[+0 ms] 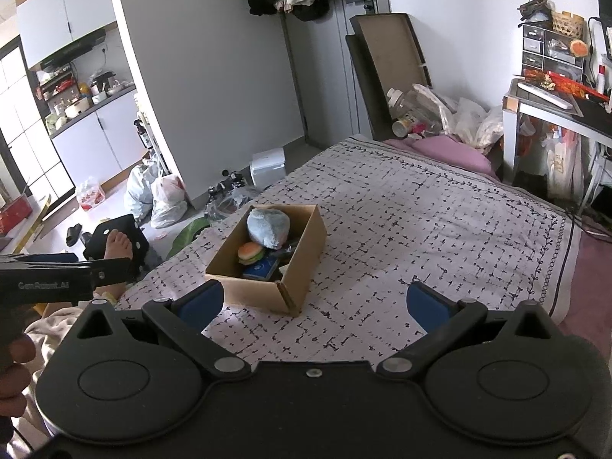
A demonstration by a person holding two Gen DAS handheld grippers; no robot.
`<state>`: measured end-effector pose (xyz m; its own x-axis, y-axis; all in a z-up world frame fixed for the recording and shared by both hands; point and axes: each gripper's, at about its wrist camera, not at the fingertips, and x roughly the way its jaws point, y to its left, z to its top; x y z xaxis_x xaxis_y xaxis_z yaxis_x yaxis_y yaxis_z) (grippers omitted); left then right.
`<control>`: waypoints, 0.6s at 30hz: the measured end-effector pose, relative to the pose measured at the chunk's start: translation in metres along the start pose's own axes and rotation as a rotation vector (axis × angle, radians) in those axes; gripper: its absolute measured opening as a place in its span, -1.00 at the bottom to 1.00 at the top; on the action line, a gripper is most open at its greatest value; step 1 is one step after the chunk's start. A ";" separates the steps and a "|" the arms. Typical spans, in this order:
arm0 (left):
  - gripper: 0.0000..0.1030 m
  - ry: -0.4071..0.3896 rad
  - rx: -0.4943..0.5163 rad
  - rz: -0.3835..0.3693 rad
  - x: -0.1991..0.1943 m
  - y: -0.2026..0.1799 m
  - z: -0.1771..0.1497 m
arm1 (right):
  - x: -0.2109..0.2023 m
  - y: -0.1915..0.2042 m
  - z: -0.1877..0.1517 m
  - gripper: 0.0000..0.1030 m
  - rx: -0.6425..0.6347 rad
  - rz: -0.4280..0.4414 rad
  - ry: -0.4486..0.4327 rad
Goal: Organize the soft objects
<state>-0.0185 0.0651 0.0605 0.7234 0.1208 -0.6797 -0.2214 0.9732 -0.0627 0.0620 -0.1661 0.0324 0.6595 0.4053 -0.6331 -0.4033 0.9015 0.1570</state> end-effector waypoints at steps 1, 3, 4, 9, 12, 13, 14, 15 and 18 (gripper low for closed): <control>0.94 0.003 -0.002 -0.001 0.002 0.000 -0.001 | 0.000 0.000 0.000 1.00 -0.001 0.004 -0.002; 0.94 0.009 -0.009 -0.001 0.004 0.001 -0.002 | 0.000 -0.001 -0.001 1.00 0.004 0.008 -0.005; 0.94 0.011 -0.009 0.002 0.005 0.001 -0.002 | 0.000 -0.002 -0.001 1.00 0.008 0.010 -0.004; 0.94 0.014 -0.005 0.009 0.008 0.000 -0.002 | 0.001 -0.005 -0.002 1.00 0.015 0.006 -0.007; 0.94 0.013 -0.002 0.012 0.008 0.000 -0.001 | 0.002 -0.008 -0.002 1.00 0.029 0.011 -0.002; 0.94 0.010 -0.001 0.015 0.008 -0.001 -0.001 | 0.003 -0.009 -0.002 1.00 0.035 0.010 0.000; 0.94 0.005 0.001 0.016 0.007 -0.001 -0.001 | 0.004 -0.011 -0.002 1.00 0.040 0.008 0.003; 0.94 0.002 0.002 0.017 0.007 -0.001 -0.001 | 0.005 -0.012 -0.002 1.00 0.045 0.007 0.006; 0.94 0.001 -0.001 0.019 0.007 0.001 -0.001 | 0.005 -0.012 -0.003 1.00 0.050 0.008 0.009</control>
<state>-0.0143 0.0663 0.0545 0.7182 0.1392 -0.6817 -0.2362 0.9704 -0.0507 0.0685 -0.1755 0.0246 0.6507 0.4114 -0.6382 -0.3761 0.9048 0.1998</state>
